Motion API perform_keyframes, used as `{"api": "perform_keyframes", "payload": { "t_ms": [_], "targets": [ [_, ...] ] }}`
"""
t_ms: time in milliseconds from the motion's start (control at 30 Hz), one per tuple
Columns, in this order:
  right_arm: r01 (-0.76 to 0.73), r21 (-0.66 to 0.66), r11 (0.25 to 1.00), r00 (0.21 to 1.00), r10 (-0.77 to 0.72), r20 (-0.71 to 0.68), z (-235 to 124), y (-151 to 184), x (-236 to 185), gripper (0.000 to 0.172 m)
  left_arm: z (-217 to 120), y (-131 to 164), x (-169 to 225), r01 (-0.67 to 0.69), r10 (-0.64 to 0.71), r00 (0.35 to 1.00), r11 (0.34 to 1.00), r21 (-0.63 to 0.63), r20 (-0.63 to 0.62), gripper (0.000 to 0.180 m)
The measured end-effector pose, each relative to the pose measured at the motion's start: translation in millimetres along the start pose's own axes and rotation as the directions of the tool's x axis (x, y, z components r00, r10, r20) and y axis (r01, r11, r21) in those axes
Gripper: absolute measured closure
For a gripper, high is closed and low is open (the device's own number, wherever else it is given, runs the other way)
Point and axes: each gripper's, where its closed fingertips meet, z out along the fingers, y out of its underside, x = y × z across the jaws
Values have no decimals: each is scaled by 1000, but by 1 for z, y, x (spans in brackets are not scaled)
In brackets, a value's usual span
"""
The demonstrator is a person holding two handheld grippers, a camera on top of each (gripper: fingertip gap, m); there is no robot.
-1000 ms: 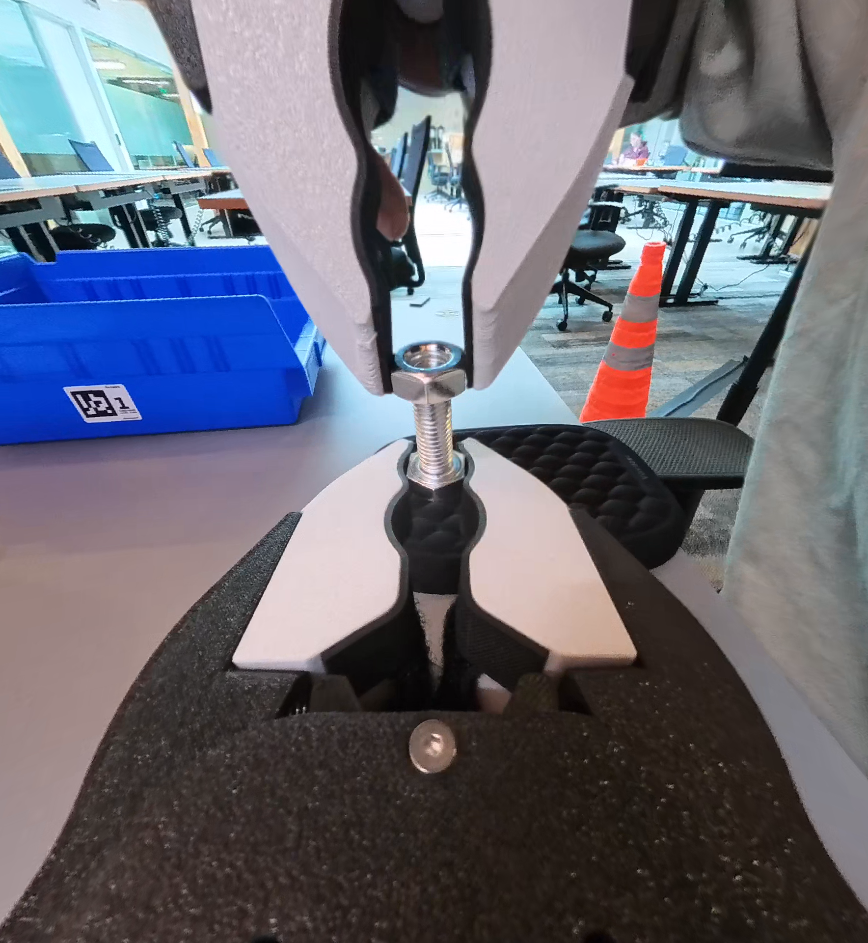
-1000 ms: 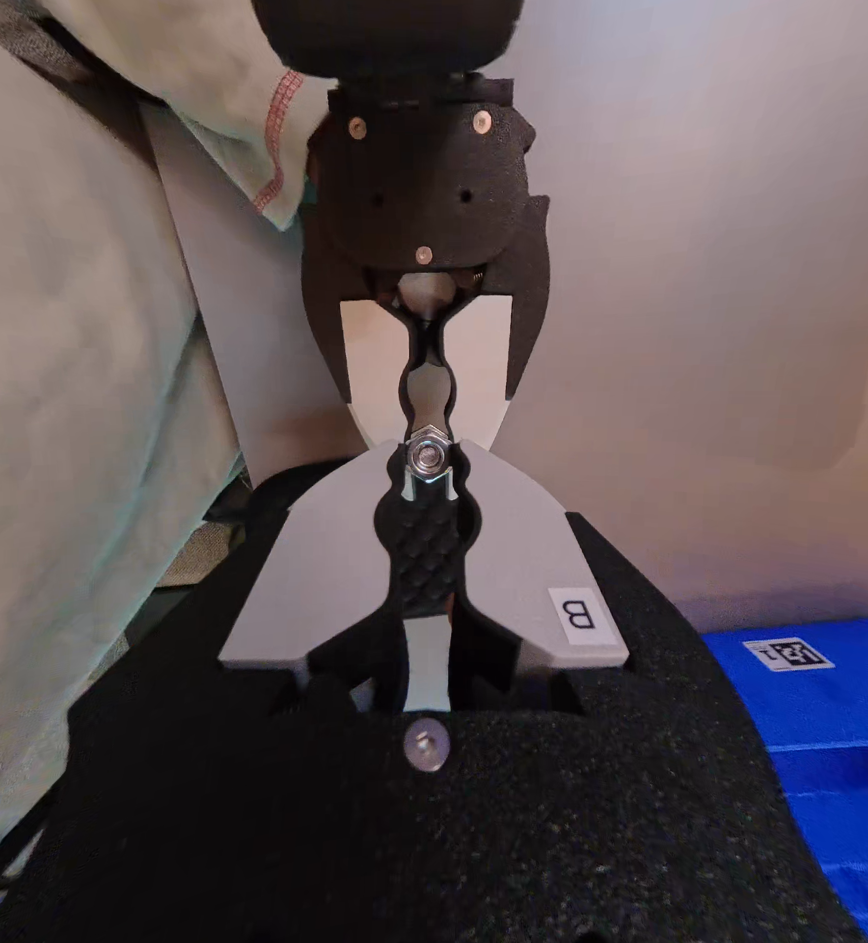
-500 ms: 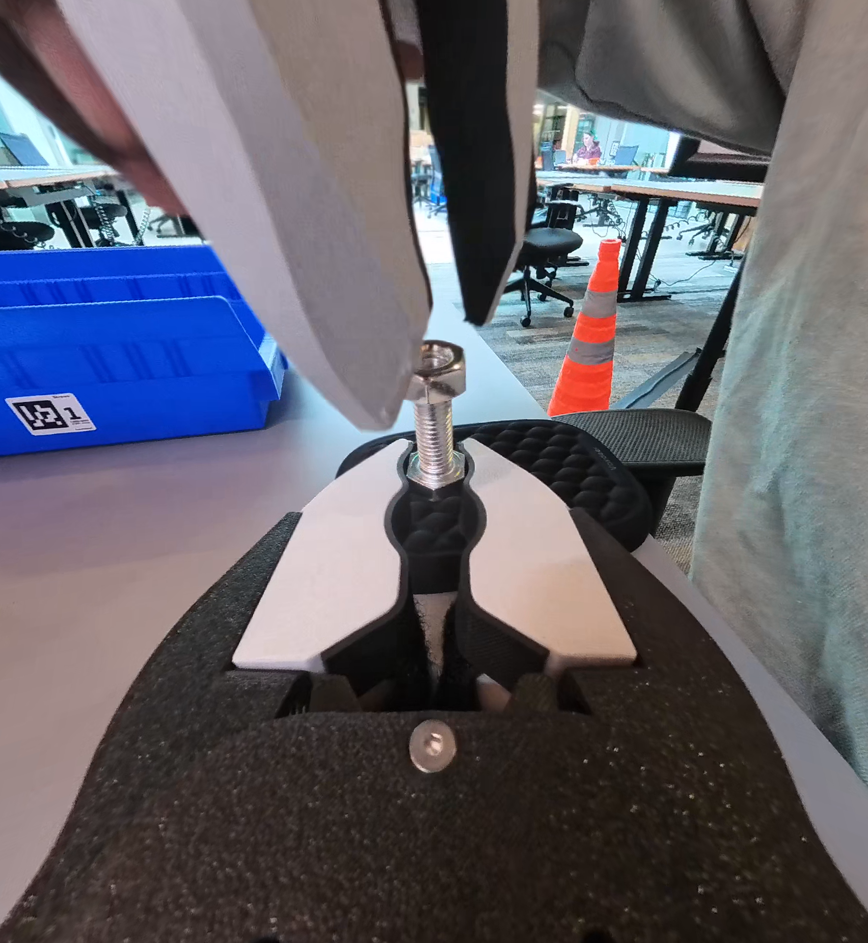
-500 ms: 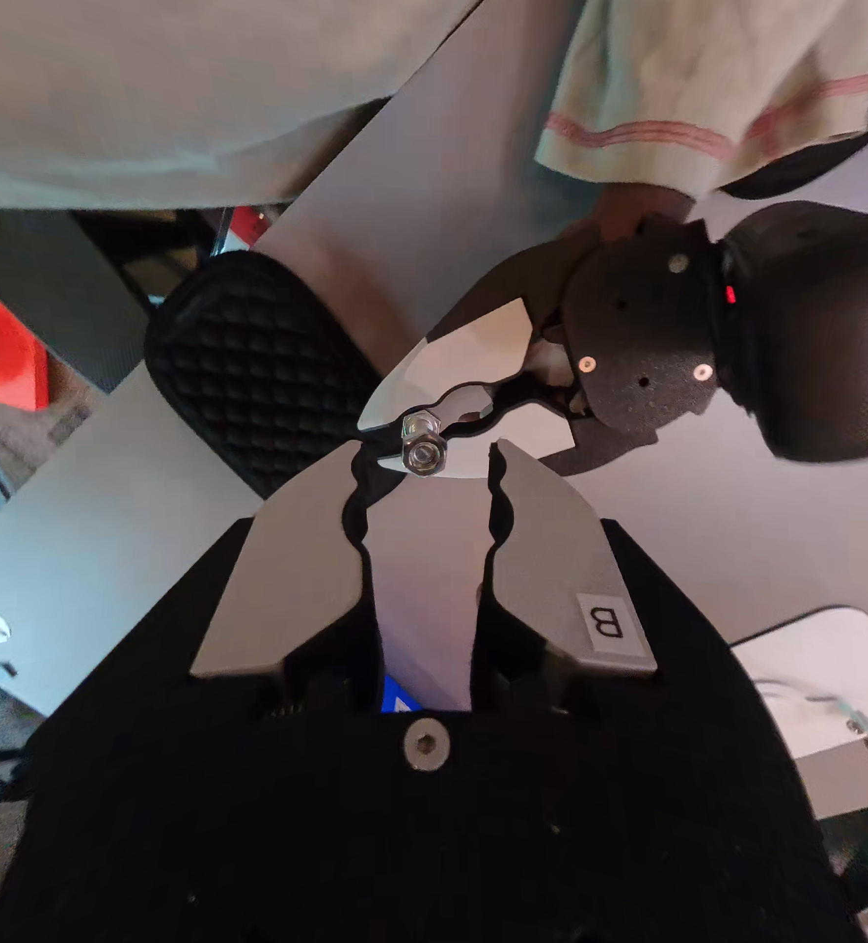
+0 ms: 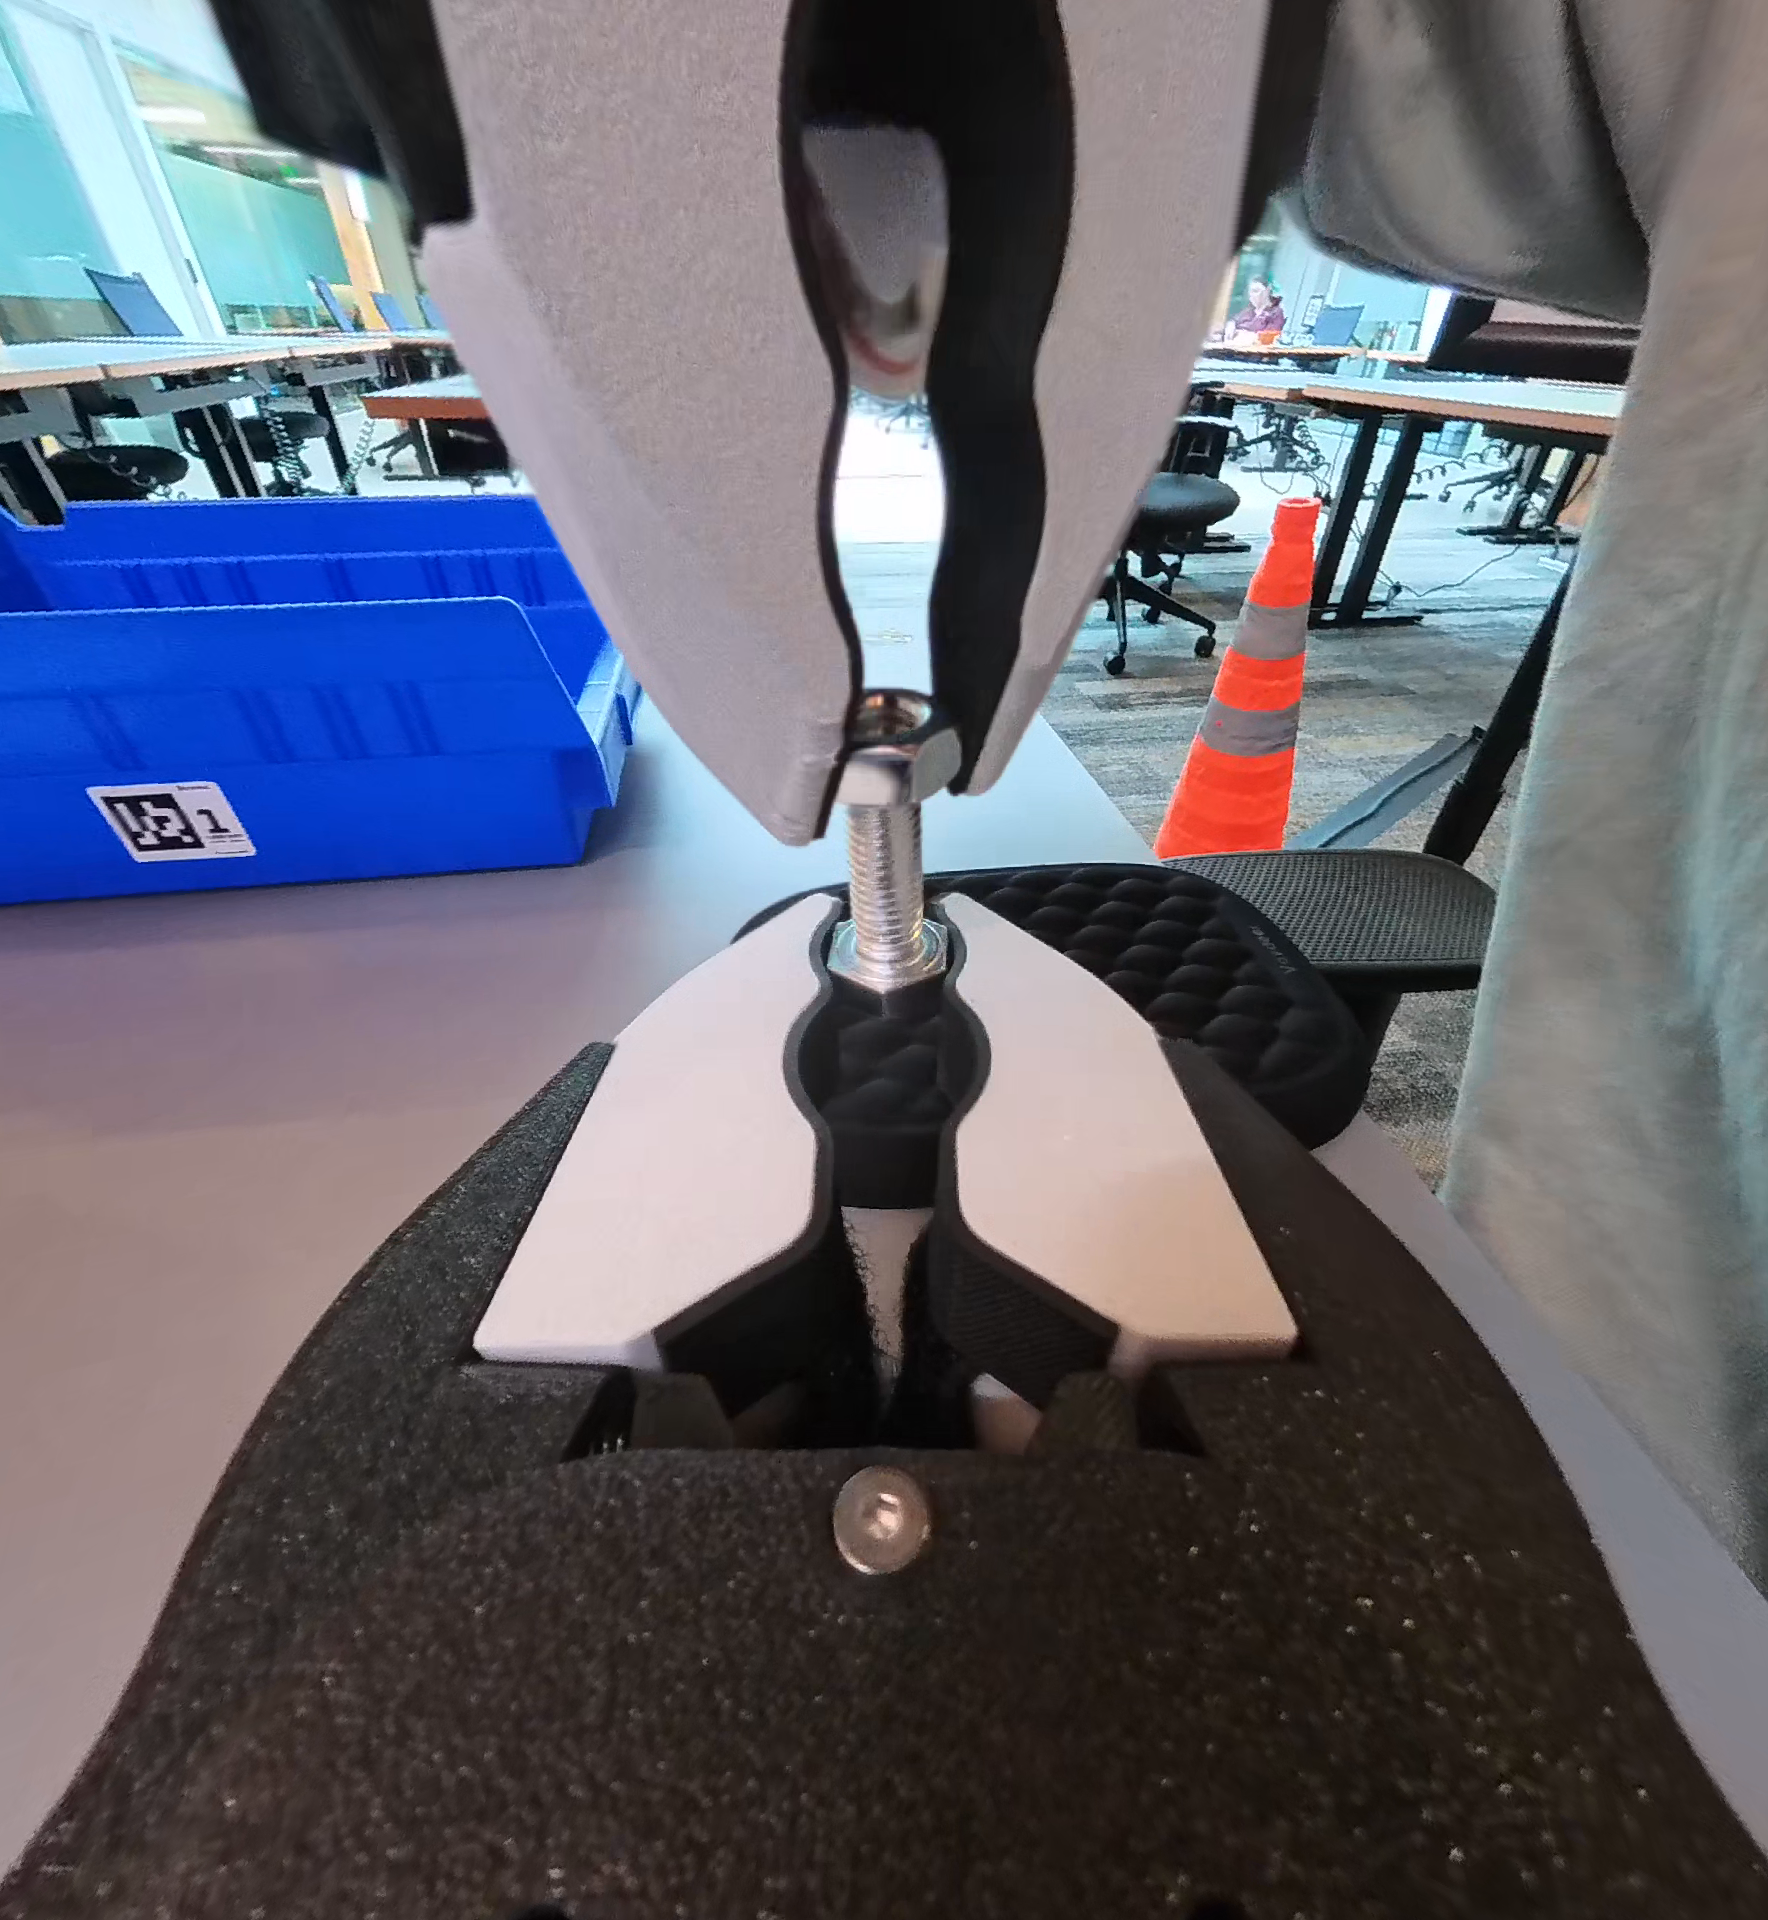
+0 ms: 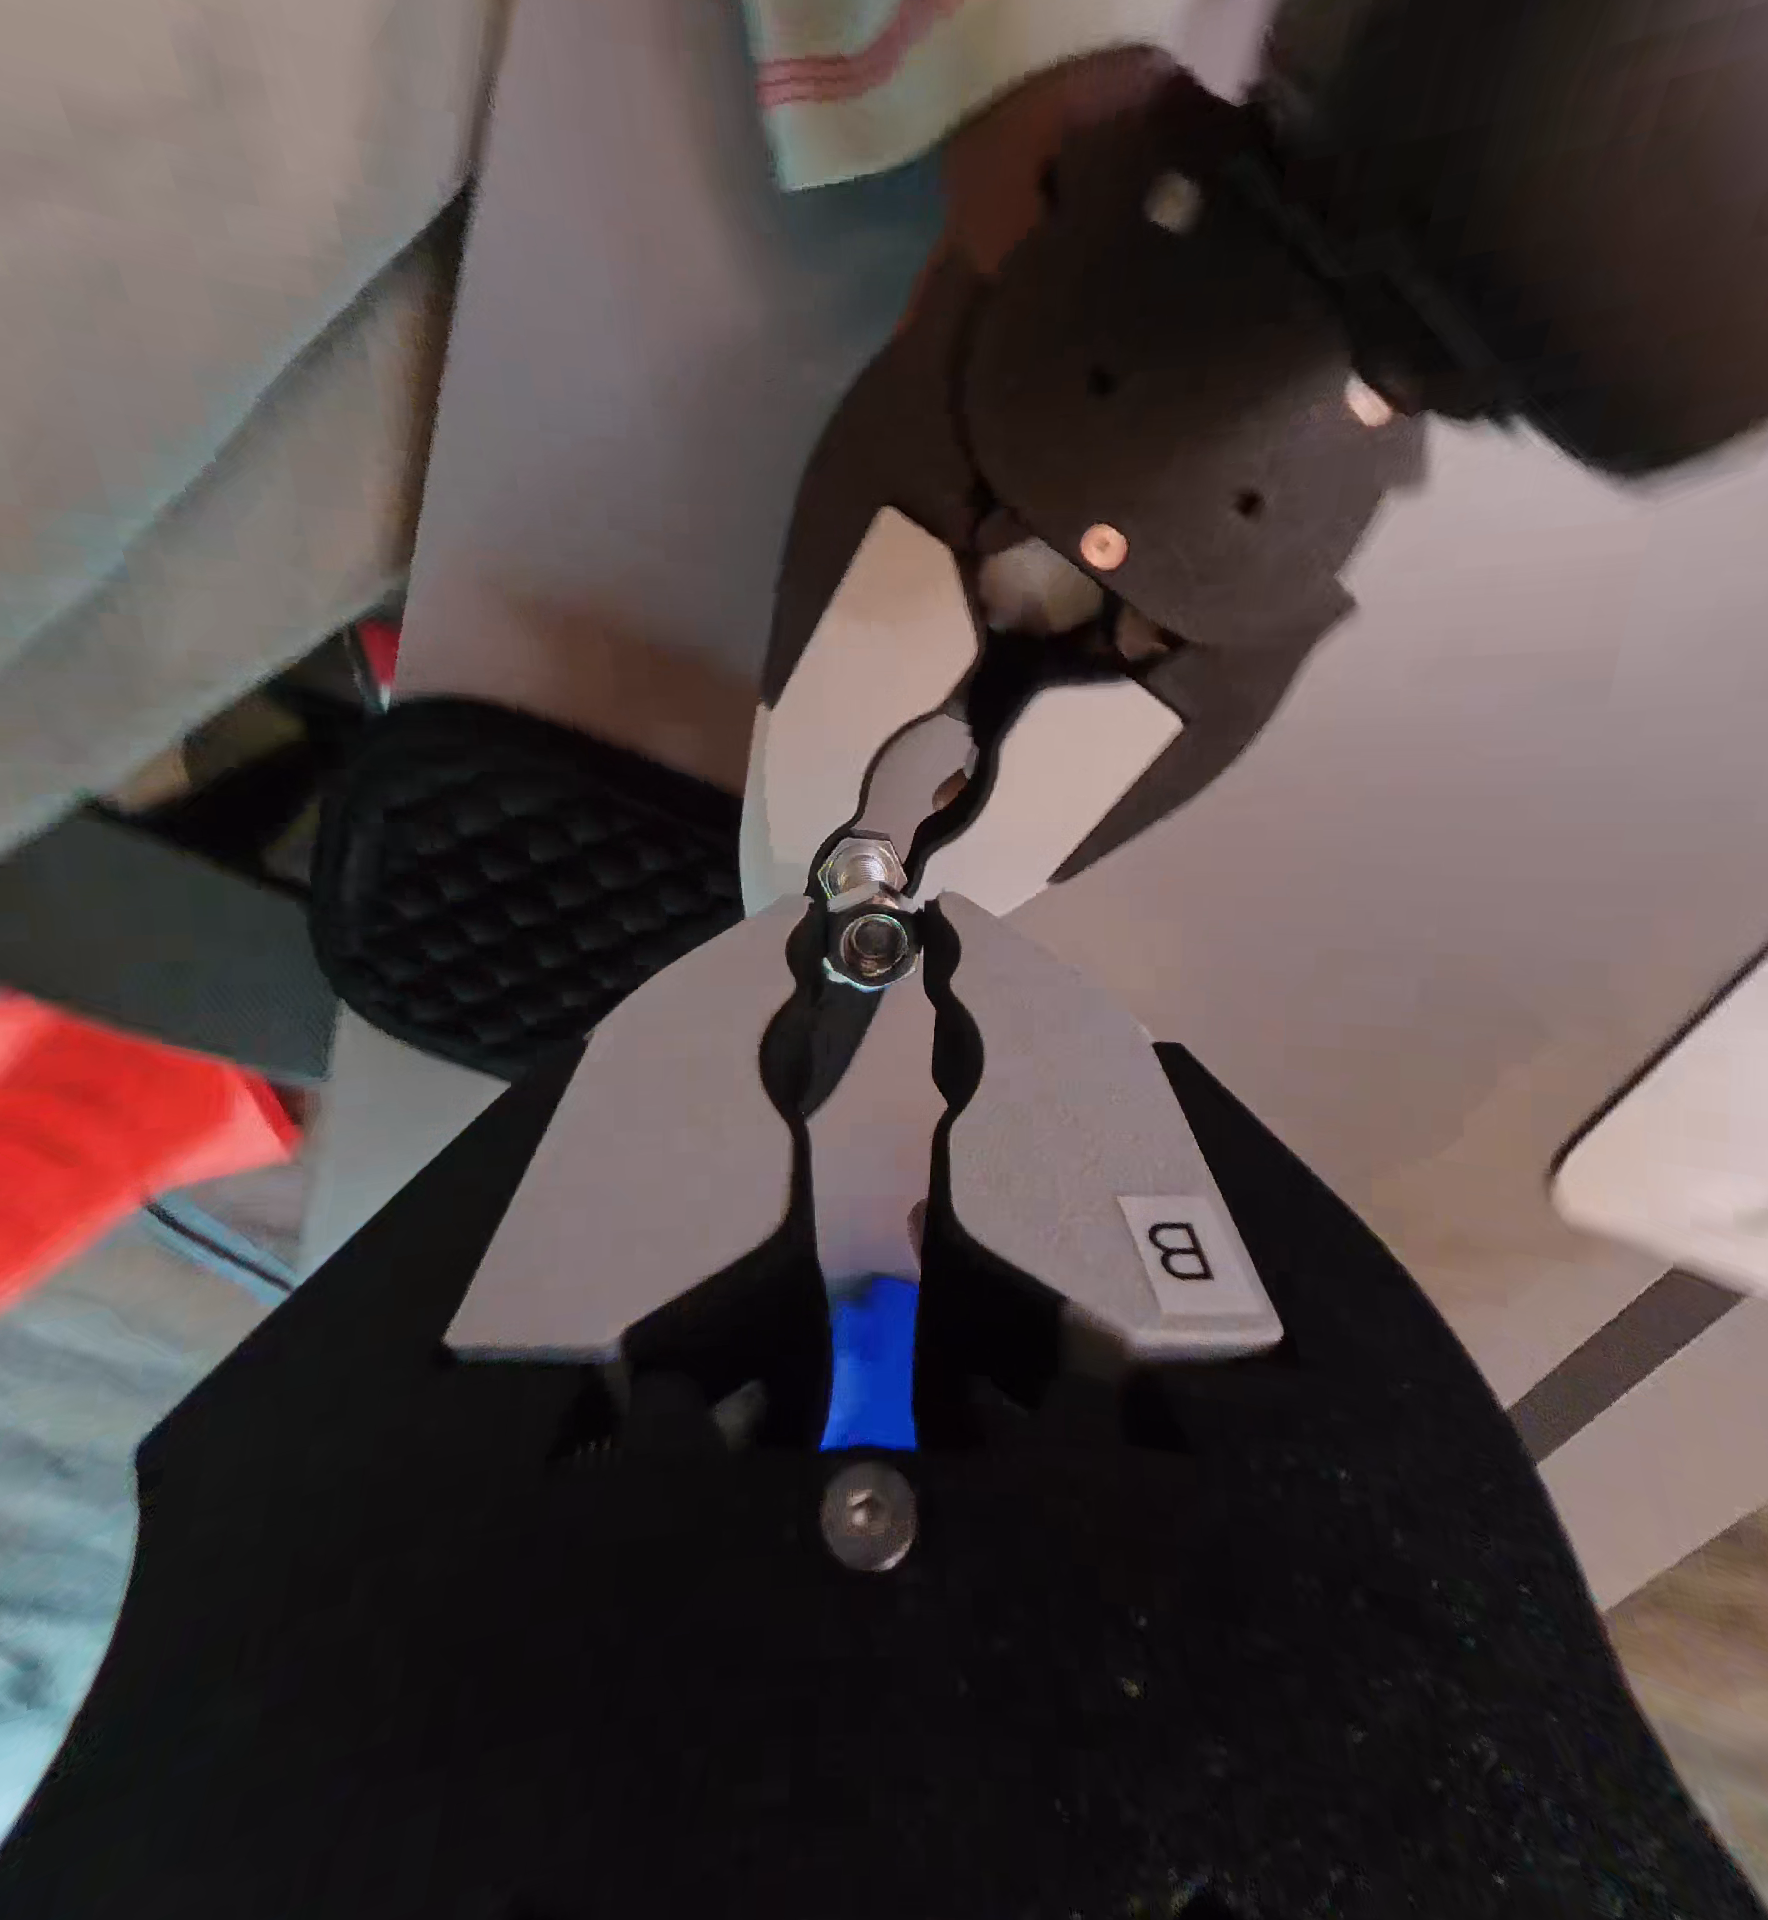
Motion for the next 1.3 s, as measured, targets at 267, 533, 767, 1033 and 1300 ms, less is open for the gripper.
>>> {"api": "perform_keyframes", "payload": {
  "t_ms": [267, 533, 767, 1033, 1300],
  "targets": [
    [-454, 123, 883, 887, 460, -30, 3, -3, 2, 141, -1, -2, -1, -2, 2, 1000, 1000, 15, 11, 167],
    [225, 33, 974, 971, -227, 78, -18, -8, 0, 138, -2, -2, 0, 5, -5, 1000, 1000, 18, -6, 167],
    [486, 69, 871, 850, -490, 195, -6, -8, 1, 148, 0, -1, 3, -3, 3, 1000, 1000, 7, -29, 167],
    [185, -8, 983, 978, -184, 99, -5, -2, 5, 155, -2, -3, -1, 11, -11, 1000, 1000, 23, 2, 167],
    [-389, 61, 919, 914, 394, -94, -6, 0, 5, 154, -2, -2, -3, 4, -4, 1000, 1000, 19, 22, 166]
  ]
}}
